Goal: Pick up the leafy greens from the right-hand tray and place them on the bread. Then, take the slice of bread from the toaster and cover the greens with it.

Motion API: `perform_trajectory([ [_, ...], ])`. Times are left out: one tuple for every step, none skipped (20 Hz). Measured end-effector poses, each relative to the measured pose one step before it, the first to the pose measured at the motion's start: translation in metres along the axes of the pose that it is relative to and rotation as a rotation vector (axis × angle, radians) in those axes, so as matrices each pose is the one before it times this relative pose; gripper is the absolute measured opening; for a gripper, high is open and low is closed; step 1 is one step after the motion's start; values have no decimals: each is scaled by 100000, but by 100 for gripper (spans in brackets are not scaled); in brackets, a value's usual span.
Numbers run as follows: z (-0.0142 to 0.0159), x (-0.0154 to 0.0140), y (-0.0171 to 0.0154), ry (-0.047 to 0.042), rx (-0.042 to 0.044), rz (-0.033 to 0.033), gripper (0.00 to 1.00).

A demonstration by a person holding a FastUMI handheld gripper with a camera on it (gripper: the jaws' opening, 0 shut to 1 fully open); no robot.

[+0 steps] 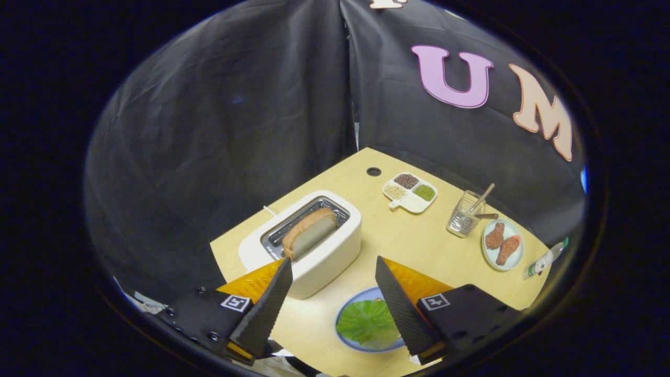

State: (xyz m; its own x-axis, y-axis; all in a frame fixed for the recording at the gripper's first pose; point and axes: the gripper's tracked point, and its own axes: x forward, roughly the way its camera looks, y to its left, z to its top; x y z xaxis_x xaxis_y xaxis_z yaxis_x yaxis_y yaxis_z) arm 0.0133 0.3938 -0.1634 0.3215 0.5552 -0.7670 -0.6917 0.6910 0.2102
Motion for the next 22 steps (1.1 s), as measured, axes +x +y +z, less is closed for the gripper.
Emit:
perform_trajectory([
  [307, 185, 234, -26, 879, 307, 100],
  [390, 130, 350, -60, 941, 748, 100],
  [312, 298, 290, 252, 680, 506, 100],
  [313, 350, 159, 58, 472, 6, 100],
  [141, 476, 111, 607, 243, -8, 99],
  [92, 377, 154, 847, 427, -139, 99],
  [111, 503, 282, 496, 791, 46, 99],
  [241, 434, 350, 281, 1175, 386, 99],
  [309, 494, 352, -3, 1551, 620, 99],
  [190, 504, 355, -127, 1699, 788, 99],
  [201, 436, 307, 166, 1457, 347, 99],
  [130, 452, 192, 74, 1043, 204, 99],
  [111, 468, 150, 88, 551, -5, 99],
  [129, 451, 119, 182, 846, -778, 99],
  [99, 394, 119, 44, 706, -42, 99],
  [126, 481, 221, 69, 767, 323, 98],
  [-113, 414, 118, 422, 634, 11, 98],
  [-17, 358, 29, 618, 386, -486, 98],
  [-152, 298, 90, 703, 284, -489, 98],
  [-61, 342, -5, 719, 30, -401, 98],
  [-230, 363, -23, 772, 20, -335, 98],
  [14, 414, 121, 617, 521, -392, 93],
])
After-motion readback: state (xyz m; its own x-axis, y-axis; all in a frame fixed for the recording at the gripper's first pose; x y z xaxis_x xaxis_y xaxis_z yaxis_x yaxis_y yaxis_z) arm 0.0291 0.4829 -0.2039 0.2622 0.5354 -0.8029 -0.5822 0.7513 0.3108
